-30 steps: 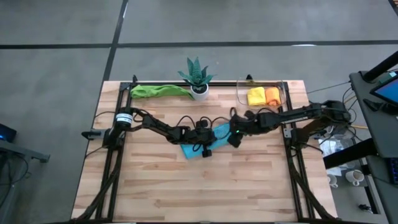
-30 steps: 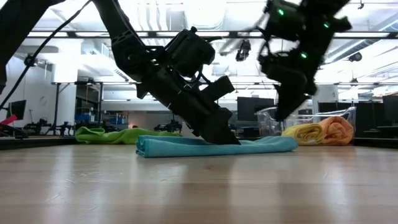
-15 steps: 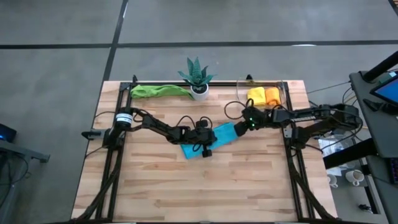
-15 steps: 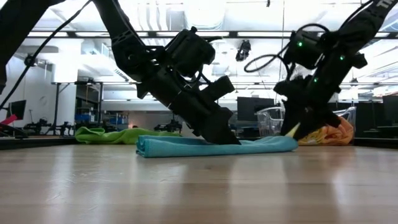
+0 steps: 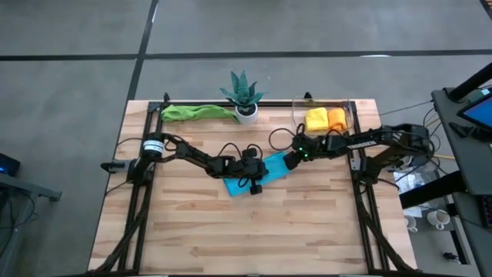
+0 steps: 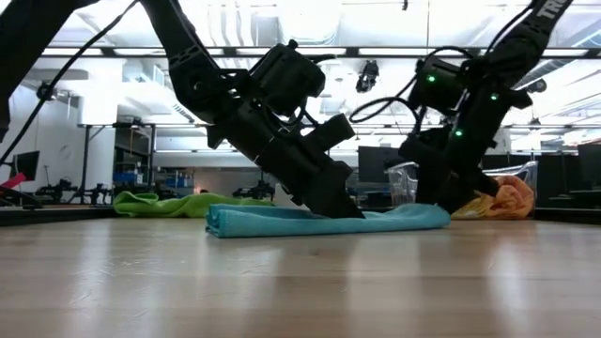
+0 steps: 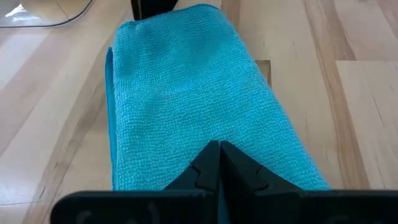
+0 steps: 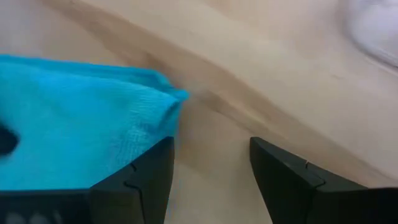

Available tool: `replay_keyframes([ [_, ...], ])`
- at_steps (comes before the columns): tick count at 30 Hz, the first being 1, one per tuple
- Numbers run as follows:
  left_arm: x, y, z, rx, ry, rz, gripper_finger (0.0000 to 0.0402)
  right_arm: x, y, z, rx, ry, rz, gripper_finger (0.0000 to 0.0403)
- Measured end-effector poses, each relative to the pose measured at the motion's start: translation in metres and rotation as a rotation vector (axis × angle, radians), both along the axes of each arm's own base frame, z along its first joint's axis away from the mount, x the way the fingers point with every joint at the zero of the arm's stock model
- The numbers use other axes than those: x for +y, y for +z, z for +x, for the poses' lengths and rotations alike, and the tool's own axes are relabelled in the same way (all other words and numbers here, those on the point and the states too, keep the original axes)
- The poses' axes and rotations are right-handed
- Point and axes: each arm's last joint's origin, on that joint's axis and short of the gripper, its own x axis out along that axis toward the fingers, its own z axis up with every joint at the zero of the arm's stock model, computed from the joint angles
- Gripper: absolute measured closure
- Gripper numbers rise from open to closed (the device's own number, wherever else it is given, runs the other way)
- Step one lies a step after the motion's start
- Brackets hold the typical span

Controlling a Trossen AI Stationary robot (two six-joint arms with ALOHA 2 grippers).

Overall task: Roll microfiber towels into tight, uniform cylinder then place into a basket
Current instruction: Roll the blue microfiber cloth

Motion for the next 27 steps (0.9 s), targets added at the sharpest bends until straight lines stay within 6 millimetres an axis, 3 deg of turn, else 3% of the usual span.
replay_keyframes([
  [5, 0.0, 0.0, 0.0, 0.0, 0.0, 0.0, 0.0402, 0.012, 0.007, 0.013, 0.016, 0.103, 0.05, 0.0199],
  [12, 0.0, 0.0, 0.0, -0.001, 0.0, 0.0, 0.0402, 0.021, 0.0, 0.02, 0.057, 0.119, 0.033, 0.0204],
  [15, 0.0, 0.0, 0.0, -0.001, 0.0, 0.0, 0.0402, 0.021, -0.003, 0.021, 0.078, 0.107, -0.006, 0.0239],
  [20, 0.0, 0.0, 0.0, -0.001, 0.0, 0.0, 0.0402, 0.02, 0.0, 0.02, 0.089, 0.128, -0.046, 0.0369],
  [27, 0.0, 0.0, 0.0, -0.001, 0.0, 0.0, 0.0402, 0.027, 0.027, 0.024, -0.012, 0.186, -0.025, 0.0394],
])
